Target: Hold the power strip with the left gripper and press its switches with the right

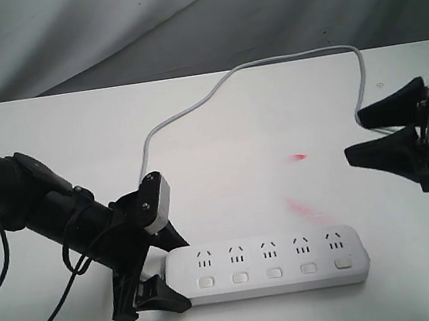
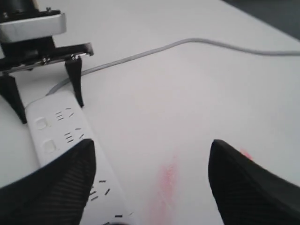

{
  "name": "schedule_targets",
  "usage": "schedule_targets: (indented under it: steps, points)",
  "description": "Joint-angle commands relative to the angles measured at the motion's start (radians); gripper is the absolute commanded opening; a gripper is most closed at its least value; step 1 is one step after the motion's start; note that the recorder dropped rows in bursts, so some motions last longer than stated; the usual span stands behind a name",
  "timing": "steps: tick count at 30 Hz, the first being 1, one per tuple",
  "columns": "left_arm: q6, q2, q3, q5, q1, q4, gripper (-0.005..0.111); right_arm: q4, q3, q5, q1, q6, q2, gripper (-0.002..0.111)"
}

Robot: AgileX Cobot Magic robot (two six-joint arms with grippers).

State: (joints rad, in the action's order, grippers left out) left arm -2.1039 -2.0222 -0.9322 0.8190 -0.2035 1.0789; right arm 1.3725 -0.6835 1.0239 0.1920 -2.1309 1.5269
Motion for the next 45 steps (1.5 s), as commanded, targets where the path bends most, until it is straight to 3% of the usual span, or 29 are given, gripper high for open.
schedule_targets:
  steps: [1,17,27,38,45]
  points:
    - [0.010,-0.003,-0.005,-0.003,-0.005,0.003,0.052,-0.085,-0.051,0.077,0.007,-0.012,0.156,0.063]
    - [0.010,-0.003,-0.005,-0.003,-0.005,0.003,0.052,-0.202,-0.051,0.048,0.003,-0.012,0.235,0.063]
    - [0.010,-0.003,-0.005,-0.003,-0.005,0.003,0.052,-0.234,-0.061,-0.123,-0.151,-0.012,0.235,0.063]
    - [0.010,-0.003,-0.005,-0.003,-0.005,0.003,0.052,-0.245,-0.093,-0.106,-0.177,-0.012,0.228,0.063]
    - [0.010,-0.003,-0.005,-0.003,-0.005,0.003,0.052,-0.248,-0.093,-0.273,-0.262,0.006,0.159,0.063]
